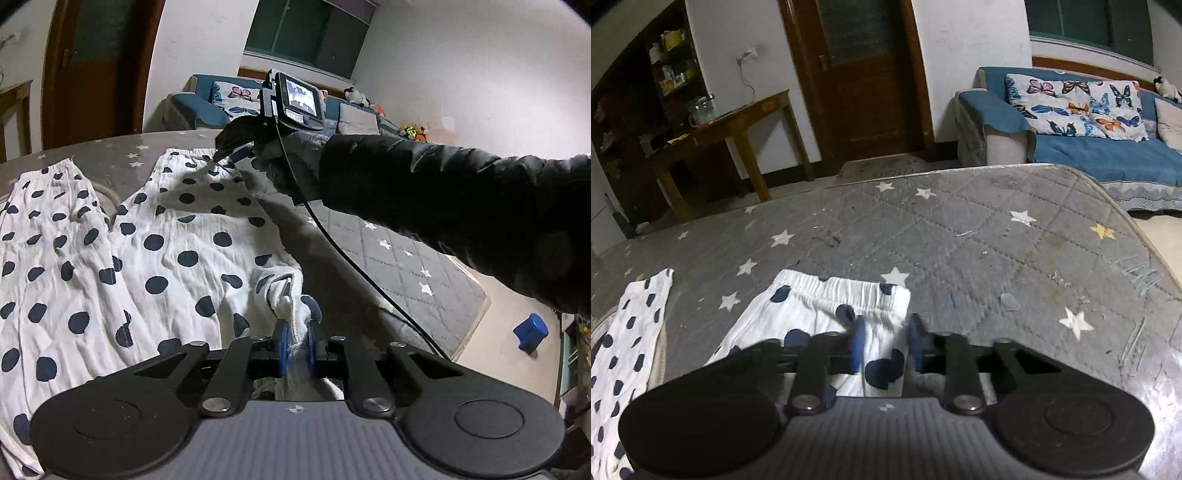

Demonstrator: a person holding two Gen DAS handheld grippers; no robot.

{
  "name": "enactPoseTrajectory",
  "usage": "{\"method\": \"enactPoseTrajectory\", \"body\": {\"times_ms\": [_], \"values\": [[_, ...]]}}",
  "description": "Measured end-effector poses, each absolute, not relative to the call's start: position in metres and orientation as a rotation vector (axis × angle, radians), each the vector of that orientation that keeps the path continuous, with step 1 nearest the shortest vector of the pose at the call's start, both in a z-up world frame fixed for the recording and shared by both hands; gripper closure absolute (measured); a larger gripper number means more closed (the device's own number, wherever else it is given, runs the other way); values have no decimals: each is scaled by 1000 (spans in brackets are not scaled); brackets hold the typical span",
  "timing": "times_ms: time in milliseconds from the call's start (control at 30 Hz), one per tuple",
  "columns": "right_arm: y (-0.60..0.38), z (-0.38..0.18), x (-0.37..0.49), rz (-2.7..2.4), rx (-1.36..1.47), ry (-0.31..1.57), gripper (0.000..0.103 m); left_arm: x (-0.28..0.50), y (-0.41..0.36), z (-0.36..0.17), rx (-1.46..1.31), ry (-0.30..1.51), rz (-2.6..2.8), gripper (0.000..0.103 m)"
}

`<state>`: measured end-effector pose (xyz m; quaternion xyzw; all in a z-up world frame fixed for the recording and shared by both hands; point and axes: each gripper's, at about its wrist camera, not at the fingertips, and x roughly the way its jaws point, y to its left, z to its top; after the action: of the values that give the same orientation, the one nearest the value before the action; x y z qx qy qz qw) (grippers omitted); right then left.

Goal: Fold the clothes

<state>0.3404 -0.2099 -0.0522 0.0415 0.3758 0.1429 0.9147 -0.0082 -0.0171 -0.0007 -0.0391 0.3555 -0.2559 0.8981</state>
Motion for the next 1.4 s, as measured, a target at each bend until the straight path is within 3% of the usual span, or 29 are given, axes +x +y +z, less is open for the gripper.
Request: {"method": "enactPoseTrajectory", "body": {"times_ms": [100,400,900,1400], "values": [[-211,-52,341,269,80,771,99,-10,-13,1,-96,727,-530,92],[-218,-9,338,270,115,733,101,-22,14,13,-190,693,-526,93],[-95,63,338,402,82,645,101,-59,97,33,-390,592,-367,94],[98,22,339,564,-24,709,101,-91,162,21,-537,592,-160,94]]}}
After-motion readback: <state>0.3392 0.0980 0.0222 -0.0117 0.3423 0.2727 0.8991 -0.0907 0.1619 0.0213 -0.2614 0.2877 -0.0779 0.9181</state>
